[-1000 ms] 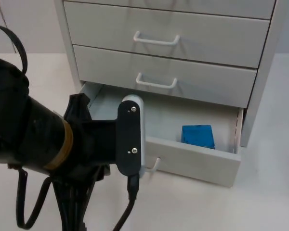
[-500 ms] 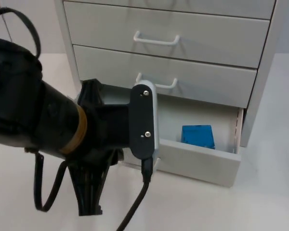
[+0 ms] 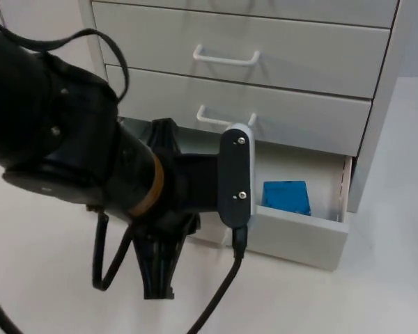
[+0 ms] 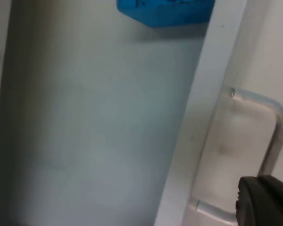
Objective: Open the drawer with the left hand, place the block into the drawer with the right hand, then close the drawer with the left hand.
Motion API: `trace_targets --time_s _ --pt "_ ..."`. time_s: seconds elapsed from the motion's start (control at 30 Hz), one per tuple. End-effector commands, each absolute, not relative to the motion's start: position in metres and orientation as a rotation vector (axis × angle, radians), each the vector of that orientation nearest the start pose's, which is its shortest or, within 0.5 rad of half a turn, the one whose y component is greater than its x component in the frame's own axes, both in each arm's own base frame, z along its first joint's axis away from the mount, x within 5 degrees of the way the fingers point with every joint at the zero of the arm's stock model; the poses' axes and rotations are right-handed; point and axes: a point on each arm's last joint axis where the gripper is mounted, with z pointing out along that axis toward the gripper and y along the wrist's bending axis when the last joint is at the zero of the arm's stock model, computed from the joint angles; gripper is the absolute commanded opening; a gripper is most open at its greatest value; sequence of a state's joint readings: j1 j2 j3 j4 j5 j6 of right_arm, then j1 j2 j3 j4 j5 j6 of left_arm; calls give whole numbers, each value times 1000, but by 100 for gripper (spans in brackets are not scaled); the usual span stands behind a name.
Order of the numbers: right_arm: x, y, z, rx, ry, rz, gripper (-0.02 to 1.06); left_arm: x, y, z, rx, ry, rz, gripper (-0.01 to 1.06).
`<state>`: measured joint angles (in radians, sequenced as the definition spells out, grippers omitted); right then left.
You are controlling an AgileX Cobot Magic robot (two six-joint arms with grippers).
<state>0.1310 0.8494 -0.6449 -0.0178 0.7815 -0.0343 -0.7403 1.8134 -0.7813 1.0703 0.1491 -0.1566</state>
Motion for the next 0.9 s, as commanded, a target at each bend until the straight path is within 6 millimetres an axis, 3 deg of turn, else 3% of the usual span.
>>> trace_targets --time_s 0.0,0.37,0.87 --pt "150 19 283 -218 2440 17 80 246 -211 120 1881 1768 233 0" --pt "150 18 284 -224 2433 4 80 271 -221 114 1867 1763 258 0" --pt "152 17 284 -228 2413 -11 80 334 -218 119 1681 1801 252 0"
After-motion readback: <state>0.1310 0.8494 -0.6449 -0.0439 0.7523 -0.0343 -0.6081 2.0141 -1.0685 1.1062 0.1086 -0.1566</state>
